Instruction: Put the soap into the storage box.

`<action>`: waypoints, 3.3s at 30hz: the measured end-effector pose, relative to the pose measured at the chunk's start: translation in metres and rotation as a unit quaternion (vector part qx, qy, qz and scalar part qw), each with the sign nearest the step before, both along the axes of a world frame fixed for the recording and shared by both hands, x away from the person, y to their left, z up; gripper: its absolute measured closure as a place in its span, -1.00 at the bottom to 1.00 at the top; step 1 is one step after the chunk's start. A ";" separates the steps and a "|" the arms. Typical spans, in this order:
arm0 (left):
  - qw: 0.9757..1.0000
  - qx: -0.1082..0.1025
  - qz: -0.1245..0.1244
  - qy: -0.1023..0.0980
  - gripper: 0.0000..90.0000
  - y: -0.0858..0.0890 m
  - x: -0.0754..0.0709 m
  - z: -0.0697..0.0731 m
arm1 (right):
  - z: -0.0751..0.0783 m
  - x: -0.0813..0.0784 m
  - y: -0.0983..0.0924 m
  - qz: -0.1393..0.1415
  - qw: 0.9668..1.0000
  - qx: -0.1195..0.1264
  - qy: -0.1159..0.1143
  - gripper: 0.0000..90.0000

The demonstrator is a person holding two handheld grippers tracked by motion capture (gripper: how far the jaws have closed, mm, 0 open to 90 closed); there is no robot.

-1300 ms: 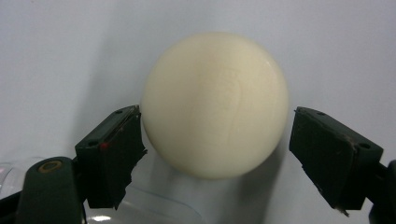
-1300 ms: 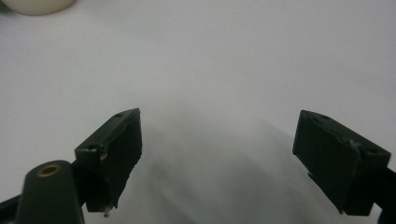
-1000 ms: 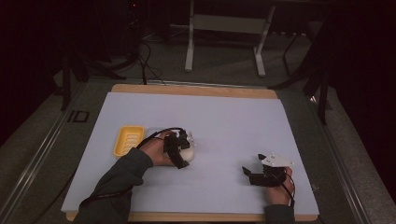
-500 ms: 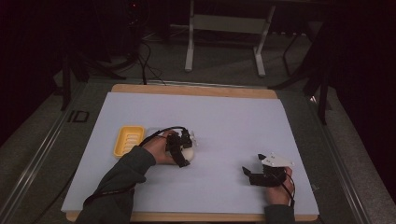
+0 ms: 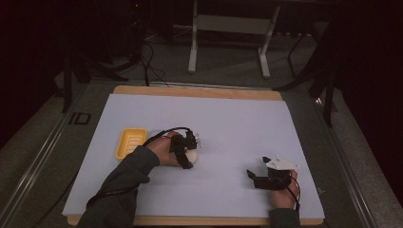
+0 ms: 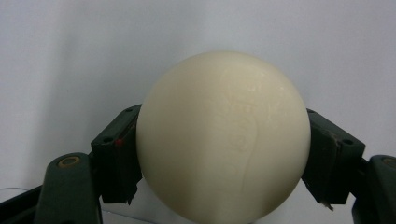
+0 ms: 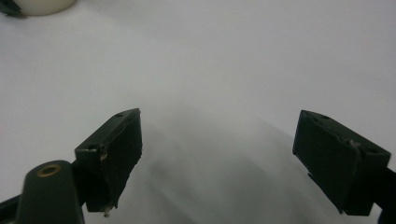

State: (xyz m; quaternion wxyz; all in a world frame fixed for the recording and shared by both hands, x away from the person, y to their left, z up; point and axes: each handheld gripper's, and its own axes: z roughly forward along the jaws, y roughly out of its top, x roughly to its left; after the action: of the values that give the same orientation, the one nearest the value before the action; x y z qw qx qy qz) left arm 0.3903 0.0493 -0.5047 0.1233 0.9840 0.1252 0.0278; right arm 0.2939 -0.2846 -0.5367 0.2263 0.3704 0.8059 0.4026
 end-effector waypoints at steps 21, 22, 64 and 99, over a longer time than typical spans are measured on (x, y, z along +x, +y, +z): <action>1.000 0.021 0.001 -0.008 -0.43 0.009 0.004 0.008 | 0.000 0.000 0.000 0.000 1.000 0.000 0.000 -0.66; 1.000 0.018 0.003 -0.010 -0.43 0.010 0.004 0.009 | 0.000 0.000 0.000 0.000 1.000 0.000 0.000 -0.66; 0.999 0.005 0.027 -0.028 -0.43 0.044 0.004 0.034 | 0.000 0.000 0.000 0.000 1.000 -0.001 -0.001 -0.65; 0.997 0.004 0.066 -0.042 -0.43 0.089 0.006 0.050 | 0.000 0.000 0.000 -0.001 1.000 -0.001 -0.001 -0.66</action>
State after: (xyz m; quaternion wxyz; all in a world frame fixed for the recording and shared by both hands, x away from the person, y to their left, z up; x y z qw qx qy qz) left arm 0.3960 0.1385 -0.4551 0.1229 0.9721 0.1840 0.0779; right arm 0.2938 -0.2844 -0.5368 0.2276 0.3705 0.8060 0.4017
